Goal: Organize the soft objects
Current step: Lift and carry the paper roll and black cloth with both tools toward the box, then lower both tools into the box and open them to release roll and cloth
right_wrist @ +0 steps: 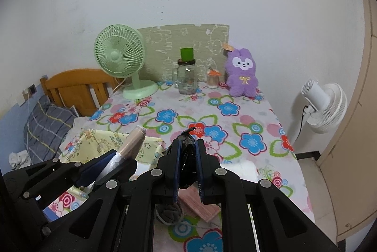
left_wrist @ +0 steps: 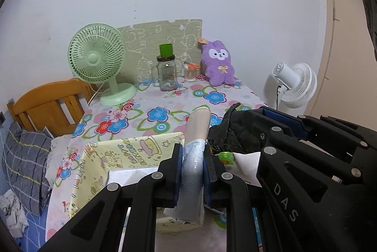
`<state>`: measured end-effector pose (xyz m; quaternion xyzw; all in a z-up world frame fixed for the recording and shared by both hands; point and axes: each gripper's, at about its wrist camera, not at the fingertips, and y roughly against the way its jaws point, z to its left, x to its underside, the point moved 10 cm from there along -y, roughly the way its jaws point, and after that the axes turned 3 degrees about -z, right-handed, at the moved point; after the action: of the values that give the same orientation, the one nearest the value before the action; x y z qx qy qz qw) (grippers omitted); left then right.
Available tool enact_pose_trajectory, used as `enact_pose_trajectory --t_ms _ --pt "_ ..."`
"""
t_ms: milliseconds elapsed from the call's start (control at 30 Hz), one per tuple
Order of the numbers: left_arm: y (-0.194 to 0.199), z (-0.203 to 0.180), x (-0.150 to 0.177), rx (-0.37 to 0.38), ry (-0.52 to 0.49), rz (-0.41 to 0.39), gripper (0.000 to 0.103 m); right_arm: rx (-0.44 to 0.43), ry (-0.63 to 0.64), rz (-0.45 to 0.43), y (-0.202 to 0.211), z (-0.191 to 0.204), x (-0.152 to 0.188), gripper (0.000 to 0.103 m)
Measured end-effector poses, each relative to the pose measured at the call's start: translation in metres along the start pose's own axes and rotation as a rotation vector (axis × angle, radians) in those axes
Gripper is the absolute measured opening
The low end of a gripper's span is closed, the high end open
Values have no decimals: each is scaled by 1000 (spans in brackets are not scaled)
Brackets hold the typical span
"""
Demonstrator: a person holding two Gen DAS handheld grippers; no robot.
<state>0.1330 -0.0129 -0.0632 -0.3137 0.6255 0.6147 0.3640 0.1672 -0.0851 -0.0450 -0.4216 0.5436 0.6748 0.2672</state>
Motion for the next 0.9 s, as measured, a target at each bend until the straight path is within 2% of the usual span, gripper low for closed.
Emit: enact_pose_trajectory --t_ms 400,900 --pt "-10 47 3 -43 38 14 14 -63 32 7 -21 42 -15 15" --pt "-30 93 21 -116 73 60 14 -122 68 73 -55 84 -5 15"
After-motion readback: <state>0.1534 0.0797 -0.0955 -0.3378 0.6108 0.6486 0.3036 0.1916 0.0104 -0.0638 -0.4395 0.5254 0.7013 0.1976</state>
